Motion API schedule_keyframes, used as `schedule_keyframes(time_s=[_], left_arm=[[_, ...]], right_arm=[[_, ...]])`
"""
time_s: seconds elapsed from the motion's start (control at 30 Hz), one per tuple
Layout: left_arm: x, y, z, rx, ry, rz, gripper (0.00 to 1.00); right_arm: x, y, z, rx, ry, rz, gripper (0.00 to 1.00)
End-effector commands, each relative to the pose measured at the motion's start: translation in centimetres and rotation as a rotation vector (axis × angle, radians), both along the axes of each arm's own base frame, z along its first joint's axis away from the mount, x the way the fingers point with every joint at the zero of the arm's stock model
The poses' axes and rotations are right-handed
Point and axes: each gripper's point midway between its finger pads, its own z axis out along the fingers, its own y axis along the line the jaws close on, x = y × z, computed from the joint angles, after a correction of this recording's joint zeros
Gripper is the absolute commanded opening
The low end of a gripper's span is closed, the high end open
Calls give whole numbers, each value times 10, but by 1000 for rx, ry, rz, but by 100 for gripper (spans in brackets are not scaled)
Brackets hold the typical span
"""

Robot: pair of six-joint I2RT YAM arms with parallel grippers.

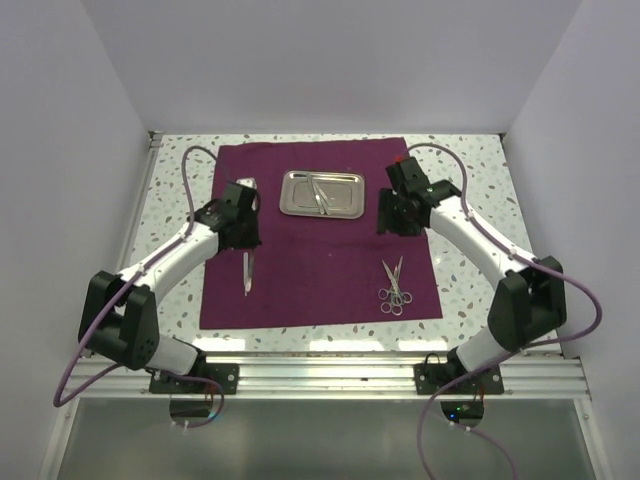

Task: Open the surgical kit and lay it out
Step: Place the medical item in the surgical kit, then adjust the medical item in the container.

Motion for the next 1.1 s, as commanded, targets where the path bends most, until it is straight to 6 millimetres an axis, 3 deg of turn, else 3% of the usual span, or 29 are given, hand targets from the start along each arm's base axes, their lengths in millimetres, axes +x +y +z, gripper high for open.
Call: schedule_keyframes(time_s=[0.0, 0.07, 0.1, 0.17, 0.3, 0.4, 0.67, 0.7, 0.73, 0.83, 1.07], left_arm=[[-6, -4, 1, -45, -61, 14, 0], [-12, 2, -9, -28, -49, 27, 0], [-13, 3, -12, -20, -45, 27, 0], [-12, 5, -18, -4, -41, 30, 5], [-5, 5, -22, 10, -39, 31, 39], [0, 2, -19, 7, -40, 33, 50], [-1, 2, 4, 1, -55, 28, 51], [-2, 3, 5, 2, -53, 26, 50], [-4, 4, 10, -2, -64, 29, 50], [-11, 6, 14, -1, -62, 29, 49], [-28, 16, 19, 25, -45, 21, 48]], right_arm=[[42, 24, 30, 55, -97, 48, 56], [54, 31, 24, 52, -85, 54, 56], [63, 35, 30, 60, -102, 53, 56], [79, 44, 29, 70, -107, 61, 56], [104, 70, 33, 142, -139, 99, 56], [124, 103, 40, 233, -174, 175, 57], [167, 188, 43, 353, -208, 330, 57], [176, 199, 61, 377, -253, 344, 57], [179, 209, 36, 372, -206, 352, 57], [193, 229, 43, 419, -228, 363, 58], [215, 253, -7, 475, -202, 327, 61]])
